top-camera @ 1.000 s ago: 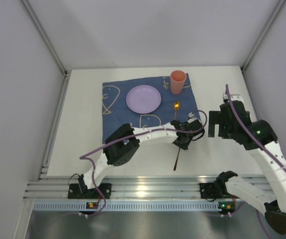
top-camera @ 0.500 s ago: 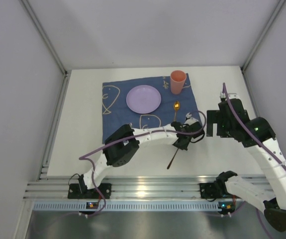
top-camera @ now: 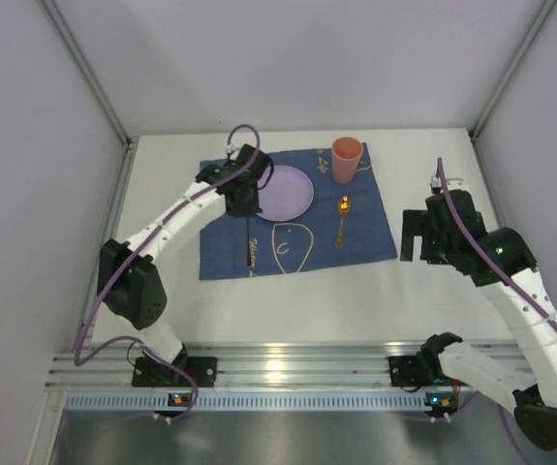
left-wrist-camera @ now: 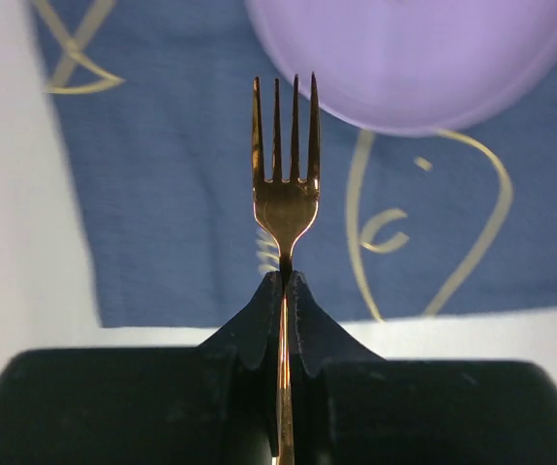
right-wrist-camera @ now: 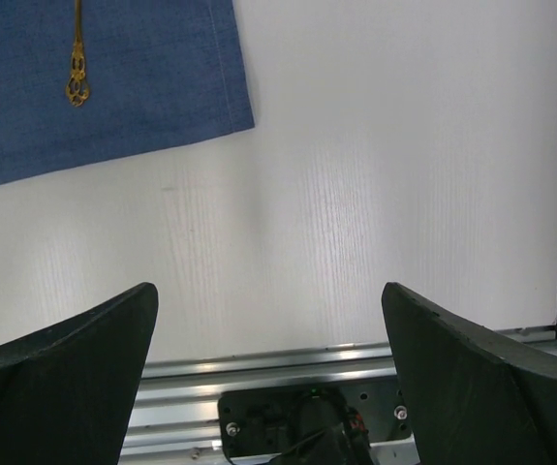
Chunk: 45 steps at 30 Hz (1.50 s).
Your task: Set the dinner table for one person
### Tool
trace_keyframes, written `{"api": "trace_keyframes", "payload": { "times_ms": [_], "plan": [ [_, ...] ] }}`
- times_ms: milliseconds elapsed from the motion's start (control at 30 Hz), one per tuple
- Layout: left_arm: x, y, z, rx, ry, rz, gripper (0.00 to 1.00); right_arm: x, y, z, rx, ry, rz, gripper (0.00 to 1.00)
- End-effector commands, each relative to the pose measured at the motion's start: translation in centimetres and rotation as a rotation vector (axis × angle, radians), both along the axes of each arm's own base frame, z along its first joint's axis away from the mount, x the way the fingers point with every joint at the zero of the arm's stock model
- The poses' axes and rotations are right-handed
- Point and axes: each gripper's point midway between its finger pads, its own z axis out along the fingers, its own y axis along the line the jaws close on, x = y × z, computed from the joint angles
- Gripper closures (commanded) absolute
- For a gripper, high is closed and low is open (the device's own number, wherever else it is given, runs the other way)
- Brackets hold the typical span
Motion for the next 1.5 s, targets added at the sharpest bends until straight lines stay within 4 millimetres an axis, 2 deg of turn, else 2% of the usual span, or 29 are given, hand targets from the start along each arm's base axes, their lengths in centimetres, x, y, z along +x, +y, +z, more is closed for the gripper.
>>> {"api": "trace_keyframes", "payload": {
  "times_ms": [0, 33, 100, 133, 233, 367, 500, 667, 700, 767, 800, 867, 900, 967, 1000, 1033, 1067, 1100, 1133, 1167, 1200, 1233, 1267, 1300, 1333, 1367, 1400, 1433, 1467],
  "plan": [
    [1.6, 5.1, -0.9, 0.078, 0.017, 0.001, 1.0, 1.2, 0.3, 1.3, 0.037, -0.059, -0.022, 0.0],
    [2.7, 6.9, -1.0, 0.095, 0.014, 0.015, 1.0, 1.2, 0.3, 1.2, 0.034, -0.055, -0.023, 0.0],
    [4.2, 7.9, -1.9, 0.104, 0.016, 0.021, 1.0, 1.2, 0.3, 1.1, 0.028, -0.049, -0.025, 0.0],
    [4.9, 9.0, -2.4, 0.115, 0.021, 0.038, 1.0, 1.3, 0.3, 1.0, 0.024, -0.043, -0.026, 0.0],
    [7.1, 10.1, -4.6, 0.095, 0.036, 0.074, 1.0, 1.3, 0.2, 0.9, 0.02, -0.032, -0.029, 0.0],
    [9.2, 9.9, -7.1, 0.055, 0.053, 0.091, 1.0, 1.2, 0.1, 0.7, 0.008, -0.017, -0.029, 0.0],
    [10.0, 10.0, -9.8, 0.073, 0.077, 0.107, 1.0, 0.9, -0.2, 0.5, -0.007, -0.006, -0.033, 0.0],
    [11.2, 10.1, -10.2, 0.065, 0.047, 0.137, 1.0, 0.3, -0.2, -0.4, 0.005, 0.017, -0.042, 0.0],
    [11.4, 10.1, -10.1, 0.061, 0.039, 0.141, 0.98, 0.2, -0.1, -0.5, 0.015, 0.018, -0.044, 0.0],
    [11.4, 10.3, -10.1, 0.065, 0.034, 0.153, 0.83, 0.1, 0.0, -0.8, 0.02, 0.026, -0.043, 0.0],
    [11.4, 10.3, -9.8, 0.064, 0.029, 0.155, 0.65, 0.0, 0.1, -0.9, 0.03, 0.026, -0.04, 0.0],
    [11.3, 10.6, -9.4, 0.067, 0.016, 0.169, 0.46, 0.0, 0.3, -1.0, 0.036, 0.026, -0.035, 0.0],
    [11.2, 10.6, -8.6, 0.062, 0.0, 0.173, 0.26, 0.0, 0.6, -0.9, 0.053, 0.022, -0.022, 0.0],
    [10.8, 10.9, -7.0, 0.059, -0.023, 0.178, 0.1, 0.2, 1.3, -0.3, 0.087, -0.006, 0.015, 0.0],
    [10.6, 11.0, -6.4, 0.062, -0.034, 0.181, 0.06, 0.1, 2.2, 0.3, 0.135, -0.028, 0.055, 0.0],
    [10.5, 11.2, -5.7, 0.062, -0.047, 0.184, 0.02, 0.6, 3.1, 1.4, 0.176, -0.078, 0.088, 0.0],
    [10.2, 11.3, -4.1, 0.052, -0.077, 0.186, 0.02, 0.6, 3.6, 2.1, 0.205, -0.111, 0.119, 0.0],
    [9.8, 11.5, -3.5, 0.051, -0.083, 0.185, 0.02, 0.3, 4.1, 3.4, 0.25, -0.166, 0.146, 0.0],
    [9.4, 11.5, -2.8, 0.045, -0.095, 0.182, 0.02, 0.8, 4.4, 4.5, 0.279, -0.227, 0.148, 0.0],
    [8.7, 11.4, -1.3, 0.024, -0.12, 0.171, 0.02, 0.8, 4.5, 4.5, 0.297, -0.247, 0.147, 0.0],
    [8.1, 11.2, -0.5, 0.024, -0.138, 0.162, 0.02, 0.9, 4.2, 5.7, 0.328, -0.326, 0.123, 0.0],
    [7.7, 11.1, 0.7, 0.025, -0.176, 0.156, 0.02, 1.0, 3.9, 5.7, 0.344, -0.349, 0.089, 0.0],
    [6.3, 11.3, 2.9, 0.021, -0.245, 0.15, 0.02, 1.0, 3.6, 4.5, 0.353, -0.34, 0.043, 0.0],
    [5.4, 11.2, 4.3, 0.044, -0.303, 0.146, 0.02, 0.7, 3.2, 4.5, 0.386, -0.361, -0.002, 0.0],
    [4.6, 11.3, 4.2, 0.041, -0.348, 0.149, 0.01, 0.7, 3.4, 3.3, 0.389, -0.343, 0.001, 0.0],
    [3.3, 11.8, 7.2, 0.0, -0.45, 0.161, 0.01, 0.3, 3.5, 3.0, 0.407, -0.344, 0.005, 0.0],
    [2.5, 11.9, 7.8, 0.001, -0.498, 0.165, 0.01, 0.0, 4.0, 2.5, 0.426, -0.325, 0.026, 0.01],
    [1.8, 11.9, 6.6, -0.022, -0.535, 0.159, 0.01, -0.4, 4.3, 1.1, 0.429, -0.295, 0.038, 0.0],
    [0.4, 12.2, 8.7, -0.065, -0.628, 0.139, 0.01, -0.6, 4.7, 0.5, 0.447, -0.278, 0.047, 0.0]
  ]
}}
